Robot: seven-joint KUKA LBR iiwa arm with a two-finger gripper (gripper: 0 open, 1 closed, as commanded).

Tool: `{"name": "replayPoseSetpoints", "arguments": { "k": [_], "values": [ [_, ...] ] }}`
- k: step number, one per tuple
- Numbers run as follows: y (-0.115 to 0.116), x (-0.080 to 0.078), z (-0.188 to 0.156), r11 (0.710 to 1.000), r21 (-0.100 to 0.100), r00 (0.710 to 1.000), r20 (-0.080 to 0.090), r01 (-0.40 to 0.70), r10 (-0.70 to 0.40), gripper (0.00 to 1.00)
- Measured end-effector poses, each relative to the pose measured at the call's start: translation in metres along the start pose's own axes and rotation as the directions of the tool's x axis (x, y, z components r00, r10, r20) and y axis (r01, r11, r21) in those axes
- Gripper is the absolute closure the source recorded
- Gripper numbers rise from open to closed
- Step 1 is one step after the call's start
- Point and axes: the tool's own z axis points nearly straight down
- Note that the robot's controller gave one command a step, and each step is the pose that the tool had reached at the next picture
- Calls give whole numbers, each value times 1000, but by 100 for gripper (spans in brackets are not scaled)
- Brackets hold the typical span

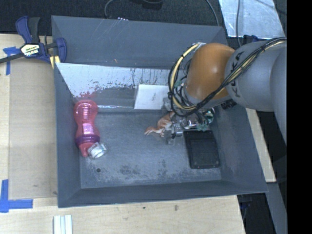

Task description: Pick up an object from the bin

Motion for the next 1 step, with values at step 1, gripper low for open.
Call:
{"name": "replayPoseSetpoints", "arguments": {
  "k": [1],
  "values": [
    [-22, 7, -2, 998, 0, 998, 13, -62, 62, 100]
  ]
}}
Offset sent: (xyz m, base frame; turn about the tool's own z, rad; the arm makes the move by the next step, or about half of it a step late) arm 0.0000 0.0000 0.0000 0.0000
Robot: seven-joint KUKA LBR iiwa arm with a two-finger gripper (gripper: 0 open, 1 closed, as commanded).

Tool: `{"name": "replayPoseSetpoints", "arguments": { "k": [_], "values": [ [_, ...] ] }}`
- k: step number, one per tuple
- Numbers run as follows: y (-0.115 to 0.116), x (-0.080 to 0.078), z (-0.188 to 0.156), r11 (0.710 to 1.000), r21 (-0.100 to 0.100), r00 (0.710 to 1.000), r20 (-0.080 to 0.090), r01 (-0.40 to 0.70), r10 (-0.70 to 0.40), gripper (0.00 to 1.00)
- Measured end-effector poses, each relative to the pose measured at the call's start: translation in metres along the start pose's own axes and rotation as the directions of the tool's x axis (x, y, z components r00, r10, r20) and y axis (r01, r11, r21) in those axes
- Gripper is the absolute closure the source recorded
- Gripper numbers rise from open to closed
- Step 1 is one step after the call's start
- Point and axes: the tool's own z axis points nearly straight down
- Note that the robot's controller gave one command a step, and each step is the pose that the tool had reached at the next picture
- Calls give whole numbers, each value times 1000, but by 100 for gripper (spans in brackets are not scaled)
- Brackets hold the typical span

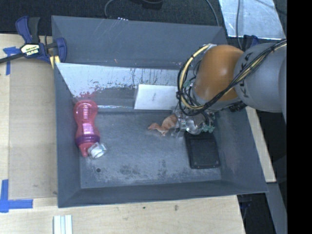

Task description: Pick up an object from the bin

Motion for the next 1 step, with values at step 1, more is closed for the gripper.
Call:
{"name": "replayPoseSetpoints", "arguments": {
  "k": [1],
  "values": [
    [0, 0, 0, 1000, 0, 1000, 0, 0, 0, 100]
  ]
}}
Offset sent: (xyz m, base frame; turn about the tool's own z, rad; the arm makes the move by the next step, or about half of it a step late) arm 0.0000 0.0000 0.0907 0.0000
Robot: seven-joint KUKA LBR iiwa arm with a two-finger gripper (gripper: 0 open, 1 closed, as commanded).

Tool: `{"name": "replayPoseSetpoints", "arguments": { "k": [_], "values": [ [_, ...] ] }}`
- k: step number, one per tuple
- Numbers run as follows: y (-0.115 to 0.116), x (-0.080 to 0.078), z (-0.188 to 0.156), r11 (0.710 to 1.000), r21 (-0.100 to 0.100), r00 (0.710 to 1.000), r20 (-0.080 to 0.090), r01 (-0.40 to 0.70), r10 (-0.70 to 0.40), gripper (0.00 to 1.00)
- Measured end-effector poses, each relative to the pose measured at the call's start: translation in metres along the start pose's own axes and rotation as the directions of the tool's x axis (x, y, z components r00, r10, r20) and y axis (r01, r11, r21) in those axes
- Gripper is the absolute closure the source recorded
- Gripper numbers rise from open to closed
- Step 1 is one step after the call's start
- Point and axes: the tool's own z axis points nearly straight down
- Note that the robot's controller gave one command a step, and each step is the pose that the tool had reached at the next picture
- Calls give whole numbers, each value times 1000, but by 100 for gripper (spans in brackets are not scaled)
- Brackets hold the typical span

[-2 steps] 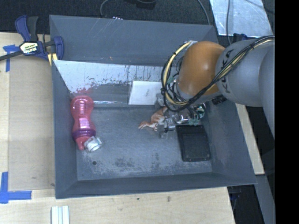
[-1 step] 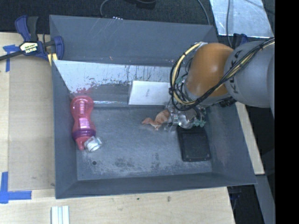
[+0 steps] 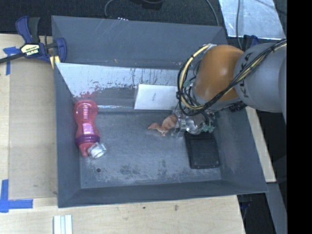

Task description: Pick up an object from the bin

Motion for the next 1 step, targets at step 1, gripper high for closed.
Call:
{"name": "replayPoseSetpoints", "arguments": {
  "k": [1],
  "values": [
    [0, 1, -3, 1000, 0, 1000, -2, 0, 0, 100]
  ]
}}
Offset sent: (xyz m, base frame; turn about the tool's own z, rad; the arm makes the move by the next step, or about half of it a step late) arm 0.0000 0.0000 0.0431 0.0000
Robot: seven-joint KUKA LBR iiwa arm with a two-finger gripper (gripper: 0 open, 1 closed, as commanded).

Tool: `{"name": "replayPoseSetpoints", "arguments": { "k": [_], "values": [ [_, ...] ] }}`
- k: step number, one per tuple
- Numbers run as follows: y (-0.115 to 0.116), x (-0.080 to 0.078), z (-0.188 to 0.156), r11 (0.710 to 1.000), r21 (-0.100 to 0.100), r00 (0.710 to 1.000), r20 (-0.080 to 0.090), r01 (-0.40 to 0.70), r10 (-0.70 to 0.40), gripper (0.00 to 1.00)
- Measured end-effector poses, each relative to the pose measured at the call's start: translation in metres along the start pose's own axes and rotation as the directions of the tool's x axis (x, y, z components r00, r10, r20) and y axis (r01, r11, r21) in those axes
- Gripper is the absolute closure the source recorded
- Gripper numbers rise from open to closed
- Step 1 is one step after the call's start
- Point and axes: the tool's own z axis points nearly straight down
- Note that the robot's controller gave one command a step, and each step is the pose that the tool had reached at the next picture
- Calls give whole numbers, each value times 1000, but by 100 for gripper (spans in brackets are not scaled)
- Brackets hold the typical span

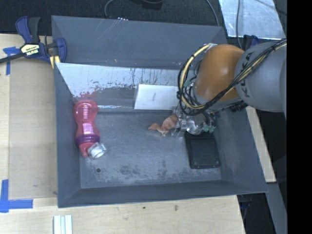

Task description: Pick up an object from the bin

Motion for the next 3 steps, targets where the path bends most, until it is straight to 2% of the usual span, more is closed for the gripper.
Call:
{"name": "replayPoseSetpoints", "arguments": {
  "k": [1, 2, 3],
  "values": [
    [0, 1, -20, 1000, -1, 1000, -5, 0, 0, 100],
    [0, -2, -35, 1000, 0, 1000, 6, 0, 0, 100],
    [0, -1, -44, 1000, 0, 1000, 3, 0, 0, 100]
  ]
}}
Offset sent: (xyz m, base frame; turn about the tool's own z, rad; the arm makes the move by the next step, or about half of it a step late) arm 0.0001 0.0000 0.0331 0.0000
